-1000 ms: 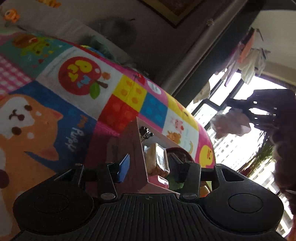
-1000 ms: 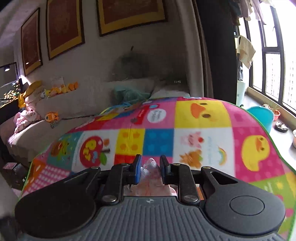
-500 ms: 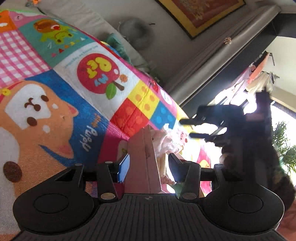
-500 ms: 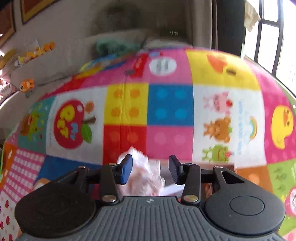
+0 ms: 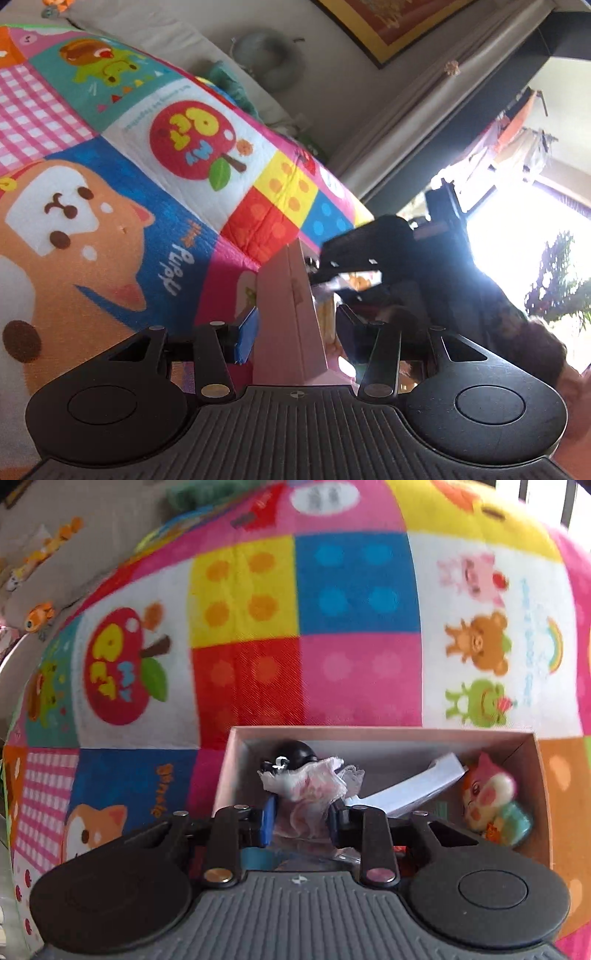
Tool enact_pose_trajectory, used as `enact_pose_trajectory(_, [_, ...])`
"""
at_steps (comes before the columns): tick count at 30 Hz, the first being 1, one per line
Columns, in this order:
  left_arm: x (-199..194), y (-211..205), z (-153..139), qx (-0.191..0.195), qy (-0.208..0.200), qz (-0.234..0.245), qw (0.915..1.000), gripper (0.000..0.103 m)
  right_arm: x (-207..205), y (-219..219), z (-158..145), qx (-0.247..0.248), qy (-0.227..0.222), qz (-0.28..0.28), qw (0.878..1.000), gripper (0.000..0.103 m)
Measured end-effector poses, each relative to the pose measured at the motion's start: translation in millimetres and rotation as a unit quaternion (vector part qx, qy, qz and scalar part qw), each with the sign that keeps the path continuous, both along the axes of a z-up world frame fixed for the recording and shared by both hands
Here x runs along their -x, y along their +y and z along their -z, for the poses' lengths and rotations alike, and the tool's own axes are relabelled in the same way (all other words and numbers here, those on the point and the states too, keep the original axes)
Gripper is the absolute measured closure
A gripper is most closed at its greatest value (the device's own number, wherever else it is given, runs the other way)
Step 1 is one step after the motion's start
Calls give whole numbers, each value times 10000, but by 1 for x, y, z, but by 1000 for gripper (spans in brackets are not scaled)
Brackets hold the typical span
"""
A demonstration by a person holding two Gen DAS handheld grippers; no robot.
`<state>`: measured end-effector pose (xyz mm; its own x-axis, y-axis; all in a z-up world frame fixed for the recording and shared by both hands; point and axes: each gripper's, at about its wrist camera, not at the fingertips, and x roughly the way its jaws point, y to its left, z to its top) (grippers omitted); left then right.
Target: Organize objects
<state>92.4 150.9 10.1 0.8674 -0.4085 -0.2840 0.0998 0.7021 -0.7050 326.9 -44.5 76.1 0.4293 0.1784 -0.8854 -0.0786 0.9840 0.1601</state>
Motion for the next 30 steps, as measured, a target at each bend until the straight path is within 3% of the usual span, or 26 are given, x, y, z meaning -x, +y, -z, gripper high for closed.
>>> enact_pose_trajectory(3, [-3,-6,1,-154,99,216,9996,53,4,0,-4,86,-13,-53,9999,71])
enact_pose_trajectory(9, [-4,-19,-4,-554,160,379,9976,53,70,-61,-82,-866,-1006,-191,9910,58])
enact_pose_trajectory(12, [-11,-31,-16,-1019,238,370,9938,53,125,-91,-98,-436,-1714,-324,9837,50])
enact_pose_trajectory(15, [-30,-47,-26,-1651,585,347,9839,53,175,-114,-88,49,-2168,-610,9743,47])
enact_pose_trajectory(18, [-51,-59,-26,-2322,1178,225,9652,50,203,-134,-60,177,-2172,-664,9737,47])
enact_pose_trajectory(22, [-55,-62,-25,-2912,1306,102,9477,25,220,-137,-13,439,-2029,-734,9755,47])
enact_pose_trajectory(24, [-53,-59,-25,-3037,1364,38,9430,13,226,-126,5,649,-2073,-918,9718,47])
enact_pose_trajectory(30, [-56,-49,-25,-3191,1420,-285,9366,6,214,-105,15,432,-2217,-773,9711,45])
